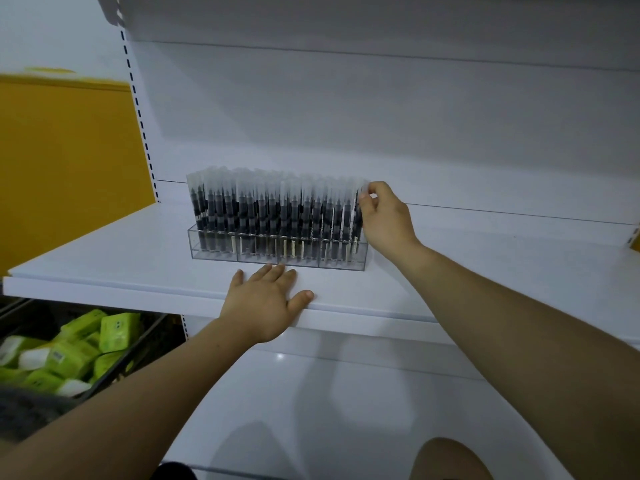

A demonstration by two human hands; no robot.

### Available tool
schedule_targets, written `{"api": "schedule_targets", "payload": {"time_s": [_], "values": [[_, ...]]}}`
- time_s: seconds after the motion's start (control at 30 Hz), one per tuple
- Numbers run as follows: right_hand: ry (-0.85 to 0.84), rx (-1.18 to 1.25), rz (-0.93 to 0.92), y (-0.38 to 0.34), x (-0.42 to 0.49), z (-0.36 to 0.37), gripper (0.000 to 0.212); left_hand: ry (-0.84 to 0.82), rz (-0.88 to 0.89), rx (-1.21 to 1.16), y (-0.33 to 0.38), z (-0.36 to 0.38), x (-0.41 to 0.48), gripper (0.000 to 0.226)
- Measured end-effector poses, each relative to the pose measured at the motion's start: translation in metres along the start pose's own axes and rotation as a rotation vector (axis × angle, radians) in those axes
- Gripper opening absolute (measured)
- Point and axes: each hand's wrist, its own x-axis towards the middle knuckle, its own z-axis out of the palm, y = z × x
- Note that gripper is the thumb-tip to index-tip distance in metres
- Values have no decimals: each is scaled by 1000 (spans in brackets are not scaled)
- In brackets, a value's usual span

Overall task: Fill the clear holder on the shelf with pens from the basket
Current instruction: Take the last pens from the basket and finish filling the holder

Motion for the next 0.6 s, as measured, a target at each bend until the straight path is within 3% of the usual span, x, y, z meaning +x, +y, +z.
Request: {"api": "schedule_targets", "payload": {"time_s": [0.3,0.6], "values": [[-56,-154,103,-1,-5,3,29,-12,4,-7,1,-1,-1,68],[-83,-170,120,-2,-22,-8,47,-14,12,-14,1,-5,-4,67]]}}
